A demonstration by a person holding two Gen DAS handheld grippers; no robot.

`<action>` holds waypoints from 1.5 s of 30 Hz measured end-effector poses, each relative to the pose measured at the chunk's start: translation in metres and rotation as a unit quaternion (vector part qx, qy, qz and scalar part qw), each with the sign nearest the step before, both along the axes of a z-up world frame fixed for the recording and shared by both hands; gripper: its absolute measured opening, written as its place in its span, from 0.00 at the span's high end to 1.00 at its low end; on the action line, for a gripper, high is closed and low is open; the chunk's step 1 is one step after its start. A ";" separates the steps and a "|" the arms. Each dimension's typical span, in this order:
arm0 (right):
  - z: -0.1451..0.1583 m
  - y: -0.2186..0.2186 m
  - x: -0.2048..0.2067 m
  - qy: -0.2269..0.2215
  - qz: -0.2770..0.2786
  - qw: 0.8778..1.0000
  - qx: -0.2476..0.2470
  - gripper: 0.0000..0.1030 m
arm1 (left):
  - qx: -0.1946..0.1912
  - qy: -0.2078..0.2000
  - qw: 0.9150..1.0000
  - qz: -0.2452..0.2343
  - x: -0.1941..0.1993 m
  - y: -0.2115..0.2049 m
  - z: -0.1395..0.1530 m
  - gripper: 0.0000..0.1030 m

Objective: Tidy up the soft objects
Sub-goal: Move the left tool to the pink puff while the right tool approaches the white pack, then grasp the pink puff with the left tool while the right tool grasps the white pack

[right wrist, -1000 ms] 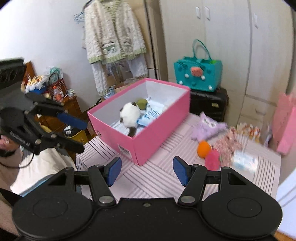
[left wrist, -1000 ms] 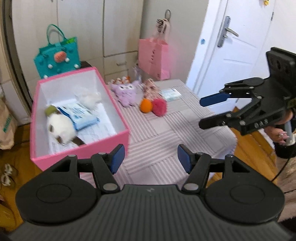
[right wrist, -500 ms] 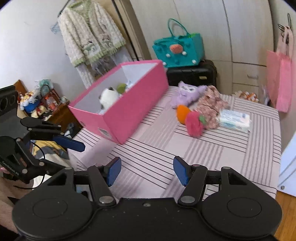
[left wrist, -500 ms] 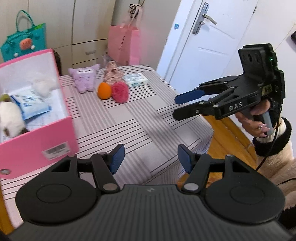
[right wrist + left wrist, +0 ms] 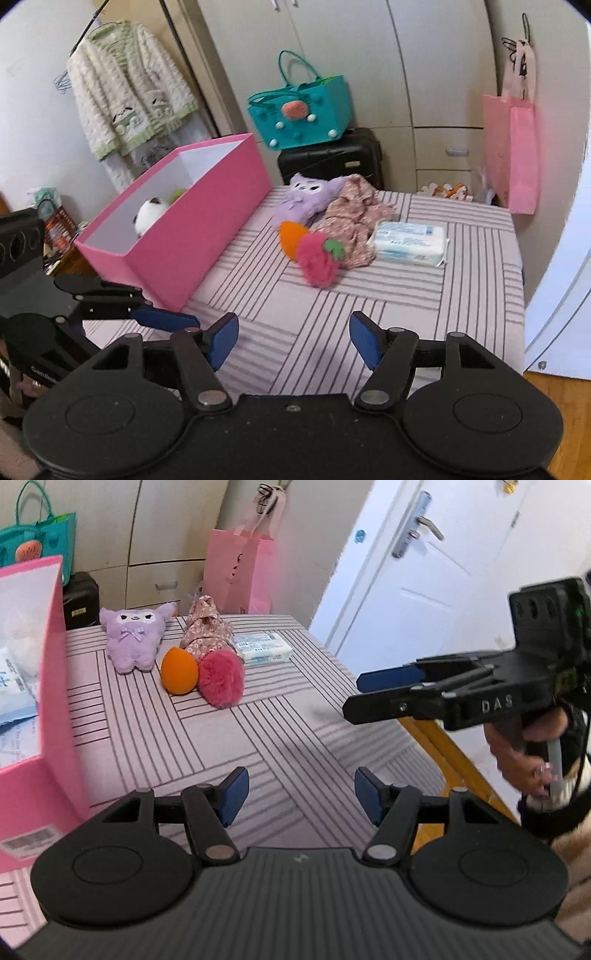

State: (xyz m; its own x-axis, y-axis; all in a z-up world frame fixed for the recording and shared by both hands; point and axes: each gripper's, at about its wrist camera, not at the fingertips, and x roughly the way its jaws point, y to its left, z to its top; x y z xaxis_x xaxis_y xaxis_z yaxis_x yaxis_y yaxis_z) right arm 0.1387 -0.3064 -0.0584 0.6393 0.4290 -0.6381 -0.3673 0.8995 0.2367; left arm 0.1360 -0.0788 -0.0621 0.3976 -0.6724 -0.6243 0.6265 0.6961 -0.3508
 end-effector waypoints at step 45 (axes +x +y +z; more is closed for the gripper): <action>-0.071 -0.012 0.161 -0.006 -0.138 0.989 -0.060 0.10 | 0.017 -0.096 0.966 0.238 0.075 -0.066 -0.039 0.67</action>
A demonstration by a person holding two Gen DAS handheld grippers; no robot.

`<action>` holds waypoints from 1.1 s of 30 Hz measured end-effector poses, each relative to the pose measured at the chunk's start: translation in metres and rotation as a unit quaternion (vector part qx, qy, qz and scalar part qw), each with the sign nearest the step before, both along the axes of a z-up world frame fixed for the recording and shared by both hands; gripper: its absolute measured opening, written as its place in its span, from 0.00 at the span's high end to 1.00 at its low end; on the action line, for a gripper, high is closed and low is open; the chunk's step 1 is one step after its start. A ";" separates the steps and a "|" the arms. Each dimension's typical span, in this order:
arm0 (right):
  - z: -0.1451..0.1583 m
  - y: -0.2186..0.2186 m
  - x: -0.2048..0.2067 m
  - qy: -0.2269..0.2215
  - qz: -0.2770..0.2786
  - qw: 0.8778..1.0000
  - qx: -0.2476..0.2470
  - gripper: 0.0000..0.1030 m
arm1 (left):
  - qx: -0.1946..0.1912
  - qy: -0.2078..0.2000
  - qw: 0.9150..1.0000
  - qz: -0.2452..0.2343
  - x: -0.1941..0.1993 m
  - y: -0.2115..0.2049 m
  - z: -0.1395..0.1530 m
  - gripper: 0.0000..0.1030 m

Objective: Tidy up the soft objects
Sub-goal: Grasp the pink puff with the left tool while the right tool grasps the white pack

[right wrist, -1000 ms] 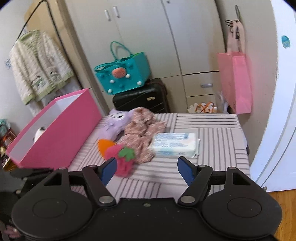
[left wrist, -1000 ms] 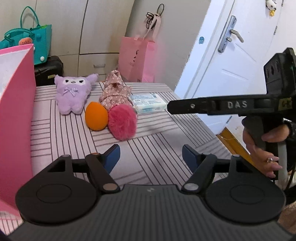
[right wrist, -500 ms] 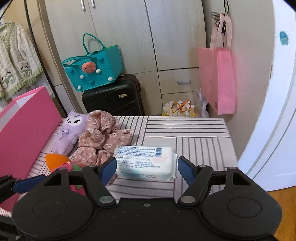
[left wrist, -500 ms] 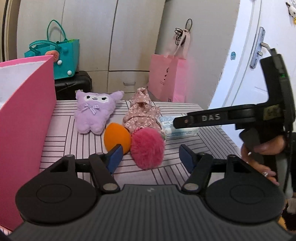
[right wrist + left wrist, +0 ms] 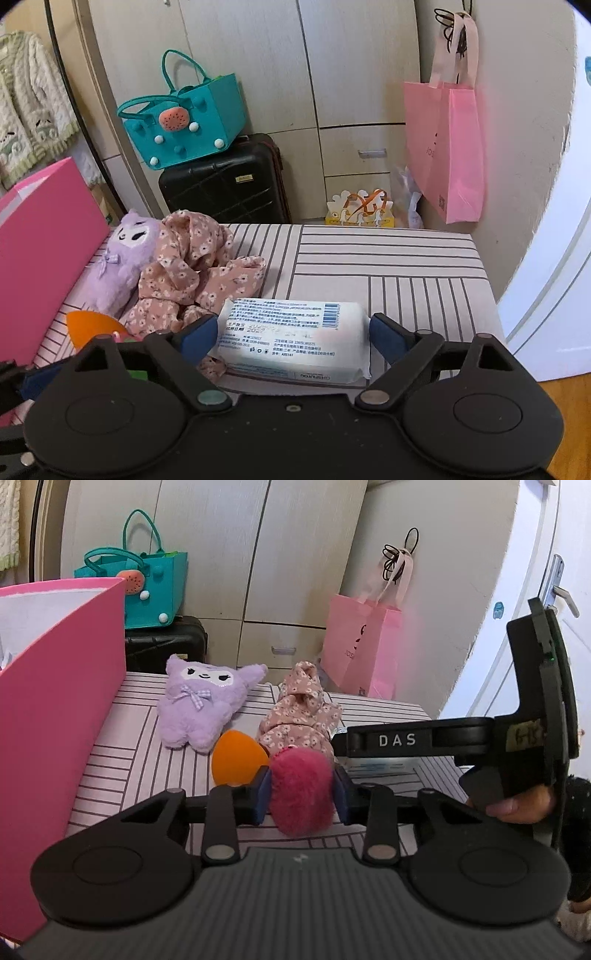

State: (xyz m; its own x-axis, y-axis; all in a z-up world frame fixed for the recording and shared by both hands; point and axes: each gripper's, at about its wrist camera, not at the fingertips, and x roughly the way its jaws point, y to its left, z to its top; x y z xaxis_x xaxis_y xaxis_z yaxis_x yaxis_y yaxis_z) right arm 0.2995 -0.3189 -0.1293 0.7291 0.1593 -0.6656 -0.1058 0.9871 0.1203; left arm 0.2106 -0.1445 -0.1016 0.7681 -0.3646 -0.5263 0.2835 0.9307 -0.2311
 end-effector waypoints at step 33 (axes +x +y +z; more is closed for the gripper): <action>-0.003 -0.041 -0.057 -0.009 -0.037 0.996 0.083 0.19 | -0.059 0.013 0.998 -0.007 -0.029 0.016 0.002 0.77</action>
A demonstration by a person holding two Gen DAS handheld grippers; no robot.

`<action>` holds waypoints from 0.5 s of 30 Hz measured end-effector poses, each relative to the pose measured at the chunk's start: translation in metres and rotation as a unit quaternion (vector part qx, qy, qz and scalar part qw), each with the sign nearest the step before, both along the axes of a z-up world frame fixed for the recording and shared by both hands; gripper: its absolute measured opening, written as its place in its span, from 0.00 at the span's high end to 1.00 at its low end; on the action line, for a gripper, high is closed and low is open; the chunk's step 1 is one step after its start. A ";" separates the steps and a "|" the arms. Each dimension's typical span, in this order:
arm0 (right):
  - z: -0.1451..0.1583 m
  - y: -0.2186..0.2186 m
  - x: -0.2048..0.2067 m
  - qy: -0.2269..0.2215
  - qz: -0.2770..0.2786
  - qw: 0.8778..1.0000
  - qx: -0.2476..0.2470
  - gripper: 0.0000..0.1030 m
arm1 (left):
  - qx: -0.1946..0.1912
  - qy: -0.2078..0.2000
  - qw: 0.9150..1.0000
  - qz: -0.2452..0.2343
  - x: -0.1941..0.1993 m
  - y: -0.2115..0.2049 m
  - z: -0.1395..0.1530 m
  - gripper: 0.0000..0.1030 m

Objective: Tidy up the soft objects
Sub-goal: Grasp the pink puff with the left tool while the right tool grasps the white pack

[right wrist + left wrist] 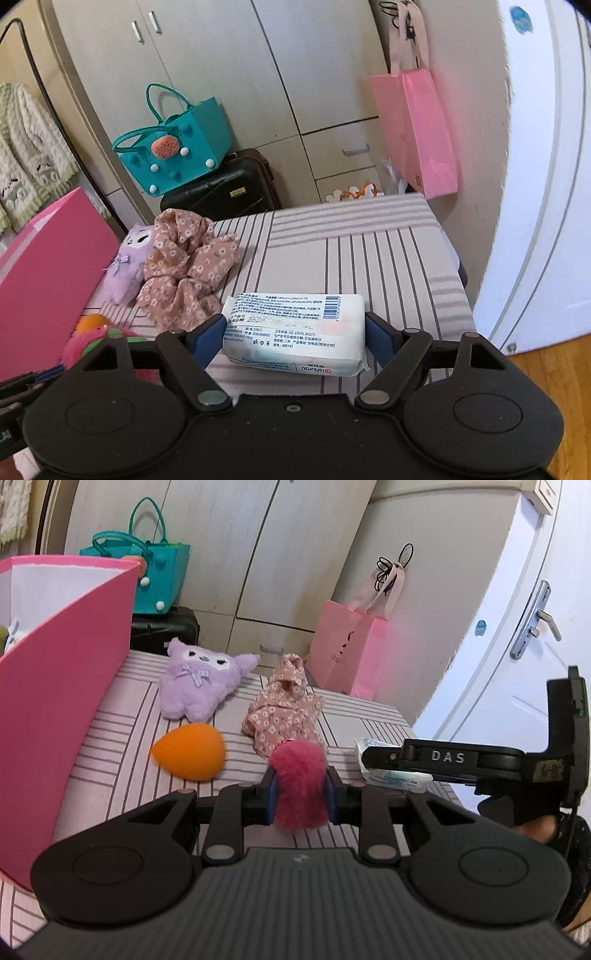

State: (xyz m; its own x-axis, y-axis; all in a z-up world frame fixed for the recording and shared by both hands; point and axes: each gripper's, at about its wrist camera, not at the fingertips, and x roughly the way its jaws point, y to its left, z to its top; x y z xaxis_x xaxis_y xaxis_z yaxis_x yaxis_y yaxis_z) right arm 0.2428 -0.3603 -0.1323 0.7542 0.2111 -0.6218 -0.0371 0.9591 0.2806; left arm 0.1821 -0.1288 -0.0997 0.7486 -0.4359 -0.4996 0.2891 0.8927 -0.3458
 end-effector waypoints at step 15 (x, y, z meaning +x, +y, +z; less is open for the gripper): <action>0.001 0.009 -0.063 0.036 0.043 0.998 0.042 0.19 | 0.006 0.020 0.999 -0.050 -0.030 0.012 0.016 0.77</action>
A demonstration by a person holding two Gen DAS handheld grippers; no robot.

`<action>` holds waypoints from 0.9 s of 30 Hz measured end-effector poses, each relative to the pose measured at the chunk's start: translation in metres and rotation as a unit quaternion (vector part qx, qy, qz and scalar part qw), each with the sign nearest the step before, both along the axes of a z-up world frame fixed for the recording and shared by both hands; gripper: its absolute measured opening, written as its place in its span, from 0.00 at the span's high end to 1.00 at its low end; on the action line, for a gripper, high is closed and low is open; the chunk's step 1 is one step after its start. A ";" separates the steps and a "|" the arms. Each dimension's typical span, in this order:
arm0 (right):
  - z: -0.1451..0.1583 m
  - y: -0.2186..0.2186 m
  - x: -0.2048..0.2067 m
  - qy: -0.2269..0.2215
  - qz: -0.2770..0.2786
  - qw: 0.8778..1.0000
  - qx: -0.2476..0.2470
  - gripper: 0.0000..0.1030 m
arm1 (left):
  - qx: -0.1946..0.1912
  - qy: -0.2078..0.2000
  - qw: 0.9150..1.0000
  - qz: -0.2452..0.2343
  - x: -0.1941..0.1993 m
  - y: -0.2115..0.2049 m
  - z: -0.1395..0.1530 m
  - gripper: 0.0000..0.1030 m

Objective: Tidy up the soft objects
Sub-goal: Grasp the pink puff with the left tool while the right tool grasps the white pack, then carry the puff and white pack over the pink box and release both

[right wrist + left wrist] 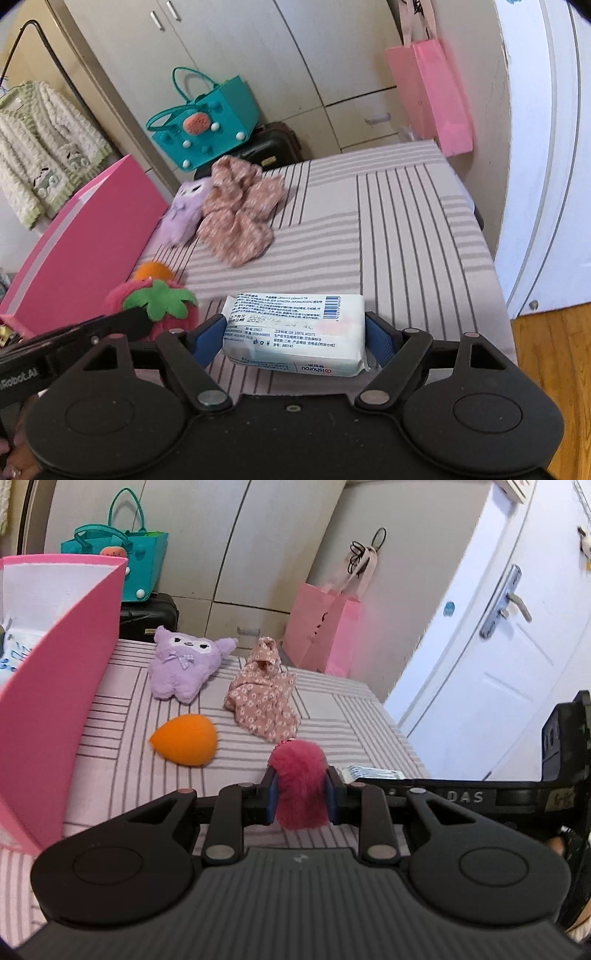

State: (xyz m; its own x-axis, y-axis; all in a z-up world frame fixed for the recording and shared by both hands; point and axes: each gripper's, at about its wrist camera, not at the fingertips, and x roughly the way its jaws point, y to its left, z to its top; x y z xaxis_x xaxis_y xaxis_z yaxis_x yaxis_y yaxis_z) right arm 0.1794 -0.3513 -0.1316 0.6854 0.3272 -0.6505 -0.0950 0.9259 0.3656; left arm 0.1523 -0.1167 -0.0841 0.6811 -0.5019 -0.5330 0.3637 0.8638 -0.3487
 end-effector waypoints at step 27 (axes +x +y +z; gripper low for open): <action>0.015 0.040 -0.052 0.070 0.083 0.994 0.031 0.19 | 0.000 0.090 0.994 -0.060 -0.030 0.070 0.015 0.77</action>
State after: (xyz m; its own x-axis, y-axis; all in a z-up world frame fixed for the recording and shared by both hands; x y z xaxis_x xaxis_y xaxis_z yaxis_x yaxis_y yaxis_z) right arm 0.1270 -0.3116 -0.1163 0.5221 0.4714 -0.7108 -0.1888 0.8766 0.4427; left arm 0.1224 -0.0472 -0.0688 0.5098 -0.5740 -0.6408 0.3969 0.8178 -0.4169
